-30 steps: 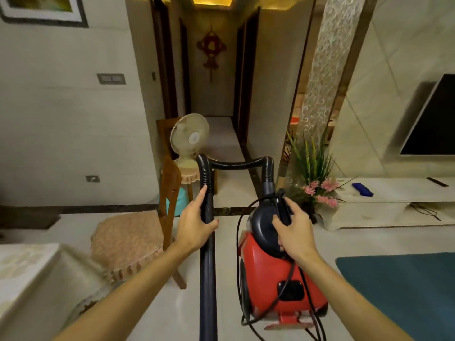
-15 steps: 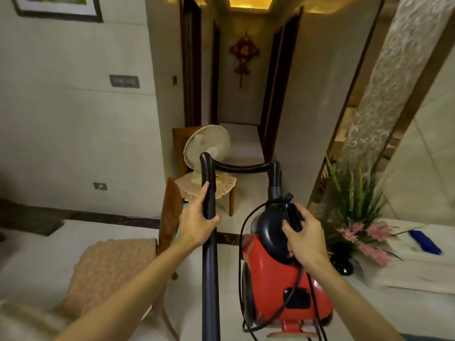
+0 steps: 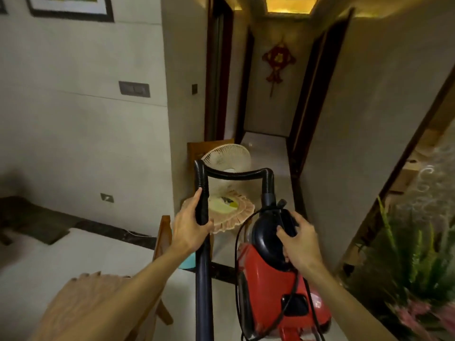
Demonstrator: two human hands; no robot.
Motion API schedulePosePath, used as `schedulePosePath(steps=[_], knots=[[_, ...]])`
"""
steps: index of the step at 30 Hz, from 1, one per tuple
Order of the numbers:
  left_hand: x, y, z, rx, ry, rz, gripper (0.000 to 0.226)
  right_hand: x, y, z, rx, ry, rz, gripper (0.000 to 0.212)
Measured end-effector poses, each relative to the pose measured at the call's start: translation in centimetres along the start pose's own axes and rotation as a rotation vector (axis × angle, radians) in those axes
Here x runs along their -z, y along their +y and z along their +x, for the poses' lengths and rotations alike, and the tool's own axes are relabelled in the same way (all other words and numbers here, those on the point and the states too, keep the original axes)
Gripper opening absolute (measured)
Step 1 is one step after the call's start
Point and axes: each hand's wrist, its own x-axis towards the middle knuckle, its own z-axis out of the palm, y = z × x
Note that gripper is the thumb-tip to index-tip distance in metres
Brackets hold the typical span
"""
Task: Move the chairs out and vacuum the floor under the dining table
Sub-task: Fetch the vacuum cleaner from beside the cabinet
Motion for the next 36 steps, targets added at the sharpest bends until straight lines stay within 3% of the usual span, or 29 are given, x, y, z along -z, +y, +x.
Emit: schedulePosePath(steps=[4,10,14,18,24,29,36], knots=[[-3.4,-4.0,6.9,0.086,0.066,0.037,0.093,-3.5,2.6,9.9,0.070,-0.098,0.042,0.042],[-5.0,-6.9,15.2,0.253,0.249,0.114,0.092,-9.1,4.1,23.0,0.182,-0.285,0.042,0.078],[-4.3,-9.3,18.4,0.357,0.375,0.162,0.093,-13.5,3.7,29.2,0.236,-0.399,0.062,0.066],[-3.3,-11.8,21.4,0.428,0.490,0.202,0.093,-19.2,3.7,34.7,0.266,-0.511,0.058,0.079],[-1.6,-17.3,25.8,0.524,0.612,0.257,0.090,-27.7,2.8,41.6,0.266,-0.673,0.082,0.052],[-0.1,-22.7,31.2,0.569,0.658,0.270,0.092,-35.0,0.7,46.1,0.268,-0.783,0.099,0.056],[3.2,-28.0,35.9,0.636,0.810,0.266,0.091,-45.4,-2.2,50.9,0.286,-0.923,0.086,0.046]])
